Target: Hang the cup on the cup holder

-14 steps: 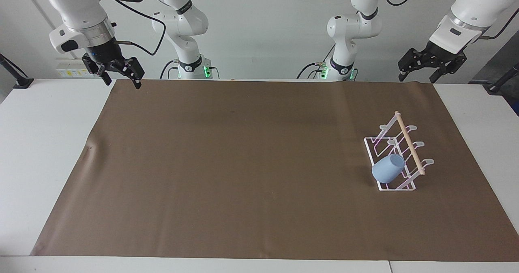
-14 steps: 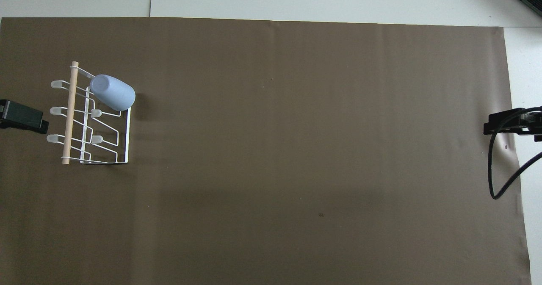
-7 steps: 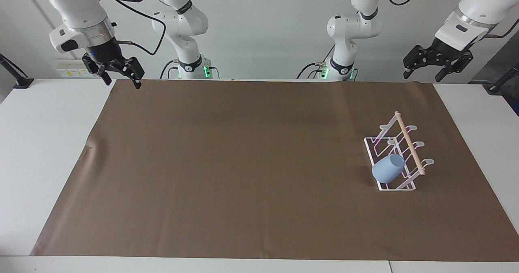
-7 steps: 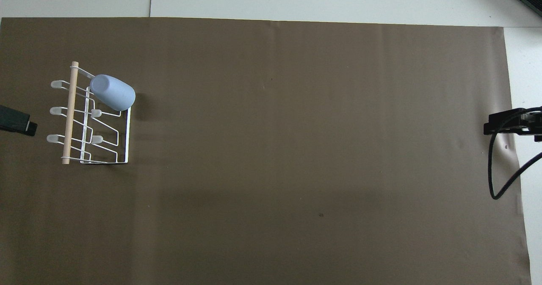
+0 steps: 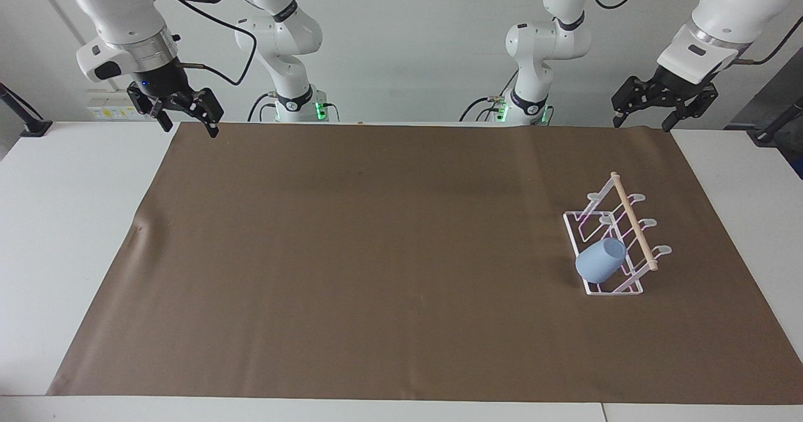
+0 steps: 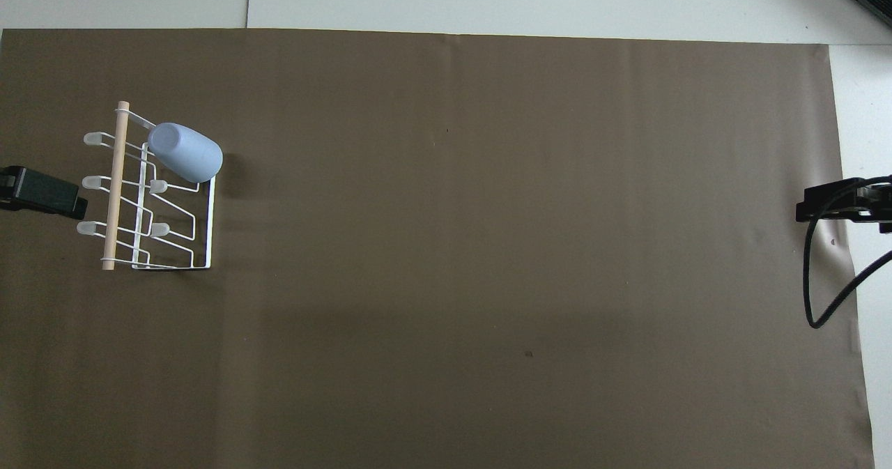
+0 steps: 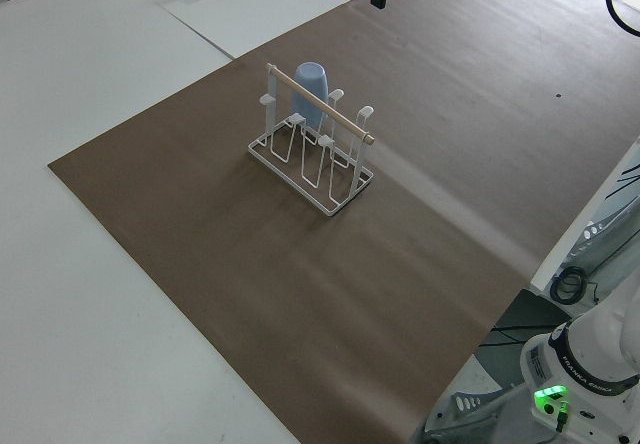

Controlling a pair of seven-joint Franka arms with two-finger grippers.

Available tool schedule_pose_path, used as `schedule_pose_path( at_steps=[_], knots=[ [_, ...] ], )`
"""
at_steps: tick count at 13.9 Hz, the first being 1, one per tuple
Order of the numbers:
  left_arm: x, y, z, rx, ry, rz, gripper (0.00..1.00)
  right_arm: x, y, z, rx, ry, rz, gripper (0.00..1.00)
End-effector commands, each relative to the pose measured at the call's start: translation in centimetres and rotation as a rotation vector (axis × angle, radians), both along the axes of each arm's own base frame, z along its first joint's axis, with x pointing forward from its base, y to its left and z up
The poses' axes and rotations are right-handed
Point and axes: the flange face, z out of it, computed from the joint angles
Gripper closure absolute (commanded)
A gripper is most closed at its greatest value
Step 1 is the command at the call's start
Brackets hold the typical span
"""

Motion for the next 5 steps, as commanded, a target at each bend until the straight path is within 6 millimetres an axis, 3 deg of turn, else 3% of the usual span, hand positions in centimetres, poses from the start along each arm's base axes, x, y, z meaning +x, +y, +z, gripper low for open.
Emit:
schedule_pose_path(
  at_steps=[1, 5],
  knots=[
    [-1.21, 0.09, -0.25, 0.012, -0.023, 0.009, 0.00, -0.60, -0.04, 0.31, 0.011, -0.006, 0.006, 0.00],
    [-1.21, 0.17, -0.25, 0.012, -0.023, 0.011, 0.00, -0.60, -0.04, 0.31, 0.011, -0.006, 0.006, 0.00]
  ],
)
